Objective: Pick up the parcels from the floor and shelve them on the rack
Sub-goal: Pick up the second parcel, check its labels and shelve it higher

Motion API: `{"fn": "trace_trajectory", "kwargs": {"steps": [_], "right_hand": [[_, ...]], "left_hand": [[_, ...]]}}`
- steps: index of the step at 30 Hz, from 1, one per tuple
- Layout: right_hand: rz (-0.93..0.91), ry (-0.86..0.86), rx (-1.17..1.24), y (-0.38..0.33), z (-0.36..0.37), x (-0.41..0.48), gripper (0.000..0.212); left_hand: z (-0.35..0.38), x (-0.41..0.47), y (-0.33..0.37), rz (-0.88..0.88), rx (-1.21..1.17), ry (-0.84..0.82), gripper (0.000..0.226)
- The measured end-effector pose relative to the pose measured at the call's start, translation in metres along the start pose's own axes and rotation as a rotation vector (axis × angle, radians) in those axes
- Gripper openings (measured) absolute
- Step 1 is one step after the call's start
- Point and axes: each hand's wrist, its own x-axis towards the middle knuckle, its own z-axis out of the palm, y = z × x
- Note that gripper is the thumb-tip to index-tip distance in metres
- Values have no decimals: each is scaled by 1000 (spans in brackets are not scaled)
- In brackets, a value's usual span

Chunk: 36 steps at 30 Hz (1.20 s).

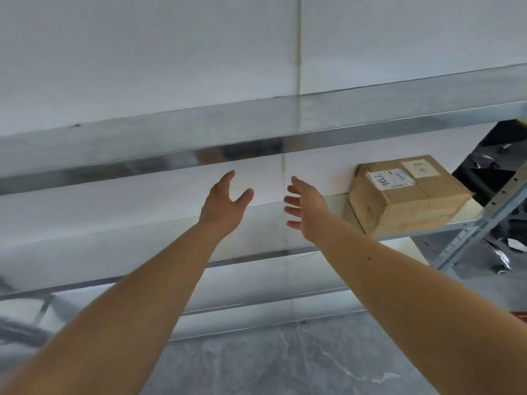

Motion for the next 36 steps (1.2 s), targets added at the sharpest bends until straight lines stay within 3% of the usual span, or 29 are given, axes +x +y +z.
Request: {"fn": "trace_trajectory", "kwargs": {"steps": [8, 20, 29, 36], "right_hand": [[51, -236, -159, 55, 184, -43, 45], [45, -533, -353, 182, 414, -142, 55], [142, -747, -515, 268, 521, -206, 48], [224, -932, -577, 329, 587, -233, 58]], "left_hand": [[-128, -73, -158, -236, -132, 216, 72], [-300, -233, -338, -536, -175, 475, 75], [-355, -343, -423, -719, -299, 708, 75], [-372, -397, -468, -835, -473, 918, 73]]}}
